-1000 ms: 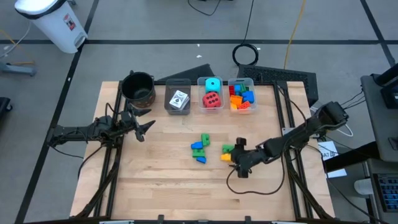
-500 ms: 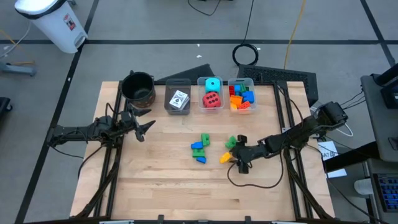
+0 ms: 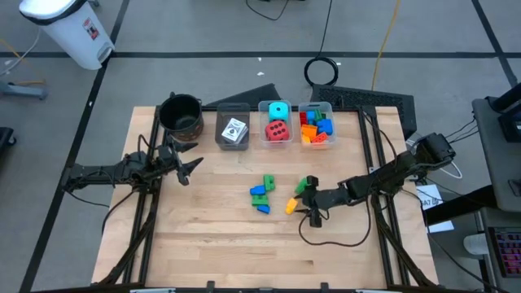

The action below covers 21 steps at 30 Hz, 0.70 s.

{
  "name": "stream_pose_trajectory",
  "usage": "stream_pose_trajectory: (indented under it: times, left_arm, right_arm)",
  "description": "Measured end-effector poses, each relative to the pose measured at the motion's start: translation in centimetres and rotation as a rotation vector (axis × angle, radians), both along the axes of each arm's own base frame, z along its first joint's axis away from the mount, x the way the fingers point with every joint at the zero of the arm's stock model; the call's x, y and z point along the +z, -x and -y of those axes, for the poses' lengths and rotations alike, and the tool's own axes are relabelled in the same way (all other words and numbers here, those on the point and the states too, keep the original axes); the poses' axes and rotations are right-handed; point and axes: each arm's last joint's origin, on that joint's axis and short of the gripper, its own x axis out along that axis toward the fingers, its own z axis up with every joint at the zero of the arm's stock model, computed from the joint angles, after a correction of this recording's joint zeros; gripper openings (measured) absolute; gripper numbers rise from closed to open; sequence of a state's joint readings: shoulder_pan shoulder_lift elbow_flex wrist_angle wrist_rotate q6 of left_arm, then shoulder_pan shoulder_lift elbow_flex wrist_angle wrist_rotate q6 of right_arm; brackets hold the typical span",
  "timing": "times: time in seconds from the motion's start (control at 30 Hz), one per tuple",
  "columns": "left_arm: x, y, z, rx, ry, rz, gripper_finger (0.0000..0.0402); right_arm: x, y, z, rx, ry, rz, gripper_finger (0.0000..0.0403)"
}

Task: Pick & Place Toys
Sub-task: Put the yellow one stud game piece into the right transparent bin

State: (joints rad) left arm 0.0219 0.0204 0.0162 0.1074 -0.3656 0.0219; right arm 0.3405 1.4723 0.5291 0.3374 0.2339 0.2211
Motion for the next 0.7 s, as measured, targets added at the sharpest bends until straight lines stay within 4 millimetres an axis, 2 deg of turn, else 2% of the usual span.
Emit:
stream_pose_trajectory:
  times: [0.23, 0.37, 0.6, 0.7]
  left_arm:
    - [0.0, 0.0, 0.0, 0.0, 0.0, 0.0, 0.0292]
    - [-0.01, 0.0, 0.0, 0.0, 0.0, -0.001, 0.0292]
    - [-0.01, 0.0, 0.0, 0.0, 0.0, -0.001, 0.0292]
    - [-0.01, 0.0, 0.0, 0.0, 0.0, -0.001, 0.0292]
  right_arm:
    - [0.21, -0.16, 0.02, 0.007, 0.039, 0.031, 0.0199]
    - [0.18, -0.14, -0.04, -0.004, -0.016, 0.022, 0.0196]
    - [0.05, -0.05, 0.27, -0.052, 0.067, 0.019, 0.0196]
    - [-0.12, 0.1, 0.19, -0.034, 0.026, -0.012, 0.0196]
